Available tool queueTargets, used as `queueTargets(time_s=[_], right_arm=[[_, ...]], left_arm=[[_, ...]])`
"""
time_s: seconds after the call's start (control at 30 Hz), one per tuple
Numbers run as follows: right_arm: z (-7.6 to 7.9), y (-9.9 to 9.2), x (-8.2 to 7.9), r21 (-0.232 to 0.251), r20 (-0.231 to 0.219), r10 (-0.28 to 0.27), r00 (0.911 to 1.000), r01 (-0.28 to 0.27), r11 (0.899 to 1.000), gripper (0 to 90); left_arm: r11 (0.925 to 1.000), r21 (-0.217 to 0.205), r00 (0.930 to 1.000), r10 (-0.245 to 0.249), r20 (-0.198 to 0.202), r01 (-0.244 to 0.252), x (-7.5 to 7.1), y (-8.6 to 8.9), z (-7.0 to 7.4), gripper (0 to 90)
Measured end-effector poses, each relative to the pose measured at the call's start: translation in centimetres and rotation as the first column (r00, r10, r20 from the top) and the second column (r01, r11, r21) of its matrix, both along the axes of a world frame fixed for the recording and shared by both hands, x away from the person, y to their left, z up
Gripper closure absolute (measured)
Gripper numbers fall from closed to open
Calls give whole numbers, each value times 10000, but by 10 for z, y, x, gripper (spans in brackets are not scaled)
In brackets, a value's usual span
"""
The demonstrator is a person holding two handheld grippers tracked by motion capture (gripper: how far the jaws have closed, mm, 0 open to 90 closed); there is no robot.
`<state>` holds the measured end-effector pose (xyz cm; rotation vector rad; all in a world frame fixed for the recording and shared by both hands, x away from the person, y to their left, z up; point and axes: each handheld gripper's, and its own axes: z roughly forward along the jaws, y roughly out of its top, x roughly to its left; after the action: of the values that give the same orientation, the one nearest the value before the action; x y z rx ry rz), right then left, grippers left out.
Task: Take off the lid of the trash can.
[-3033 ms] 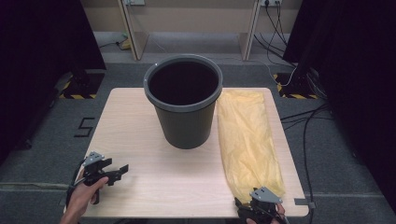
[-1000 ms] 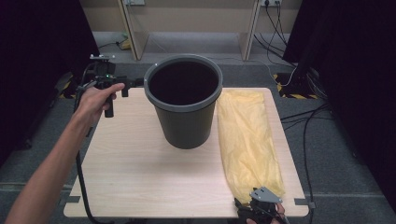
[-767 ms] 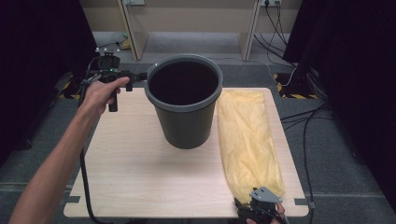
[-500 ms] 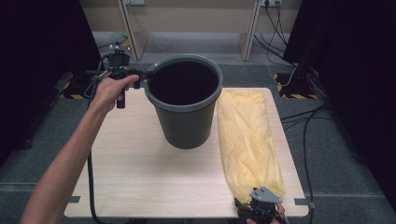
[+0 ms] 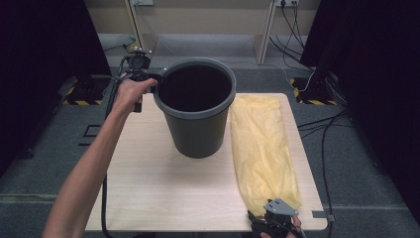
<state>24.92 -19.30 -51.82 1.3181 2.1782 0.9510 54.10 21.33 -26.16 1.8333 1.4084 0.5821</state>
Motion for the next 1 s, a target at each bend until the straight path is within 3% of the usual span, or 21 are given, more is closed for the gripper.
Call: queueTargets(time_s=[0.1,0.3,0.53,0.77,1.0], right_arm=[[0,0,0,0,3,6,10000,-6,10000,189],[0,0,0,4,6,16,10000,-16,10000,189],[0,1,-1,28,0,49,10000,-49,10000,189],[0,1,-1,47,-34,88,10000,-88,10000,189],[0,1,-1,40,-19,88,10000,-87,10000,188]], left_arm=[[9997,261,10000,-8,-77,10,1,-5,0,601],[9930,1179,9999,74,-98,-62,3,-14,1,626],[9919,1258,9997,200,-152,-179,5,-15,-1,647],[9955,919,9997,224,83,-231,5,-10,3,762],[9960,874,9996,185,205,-202,3,-9,5,775]])
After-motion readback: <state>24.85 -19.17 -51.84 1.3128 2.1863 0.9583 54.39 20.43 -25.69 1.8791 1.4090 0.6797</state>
